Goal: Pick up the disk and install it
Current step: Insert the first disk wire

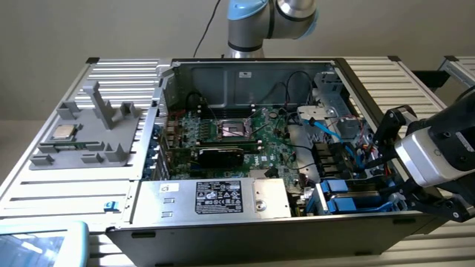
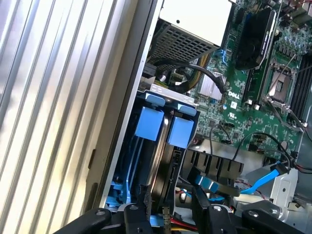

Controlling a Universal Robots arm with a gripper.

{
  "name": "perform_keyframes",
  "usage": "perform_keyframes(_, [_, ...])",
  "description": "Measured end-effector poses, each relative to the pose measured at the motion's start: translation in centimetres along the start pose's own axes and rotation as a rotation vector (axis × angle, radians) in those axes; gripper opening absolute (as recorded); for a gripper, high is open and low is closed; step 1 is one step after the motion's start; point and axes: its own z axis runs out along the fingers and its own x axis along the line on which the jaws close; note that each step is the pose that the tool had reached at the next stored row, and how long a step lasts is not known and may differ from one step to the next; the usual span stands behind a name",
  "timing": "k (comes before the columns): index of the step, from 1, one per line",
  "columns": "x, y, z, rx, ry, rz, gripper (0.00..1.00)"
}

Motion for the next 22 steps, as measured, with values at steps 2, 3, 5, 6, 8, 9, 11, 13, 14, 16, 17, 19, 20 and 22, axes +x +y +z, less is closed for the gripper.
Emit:
perform_keyframes(2, [0.01, -0.02, -0.01, -0.0001, 0.0001, 0.000, 0.46])
perform_keyframes(3, [0.02, -0.07, -0.01, -0.0002, 0.0001, 0.000, 0.46])
perform_keyframes(5, [0.02, -0.08, 0.00, -0.0005, -0.0001, -0.002, 0.46])
perform_keyframes(6, [0.02, -0.08, 0.00, -0.0009, -0.0001, -0.003, 0.46])
perform_keyframes(8, [0.03, -0.09, 0.00, -0.0013, 0.0000, -0.004, 0.46])
perform_keyframes(9, [0.03, -0.09, 0.01, -0.0013, 0.0000, -0.004, 0.46])
perform_keyframes(11, [0.08, -0.09, 0.05, 0.0001, -0.0034, -0.004, 0.46])
perform_keyframes(13, [0.09, 0.01, 0.13, 0.0069, -0.0107, -0.006, 0.46])
perform_keyframes(14, [0.12, 0.01, 0.15, 0.0092, -0.0146, -0.007, 0.46])
perform_keyframes(16, [0.36, 0.06, 0.17, 0.0125, -0.0270, -0.007, 0.46])
perform_keyframes(17, [0.52, 0.05, 0.19, 0.0141, -0.0335, -0.007, 0.46])
perform_keyframes(19, [0.80, 0.07, 0.25, 0.0168, -0.0460, -0.007, 0.46])
perform_keyframes(20, [0.87, 0.05, 0.31, 0.0179, -0.0515, -0.008, 0.46])
perform_keyframes(22, [0.96, -0.01, 0.46, 0.0197, -0.0602, -0.008, 0.46])
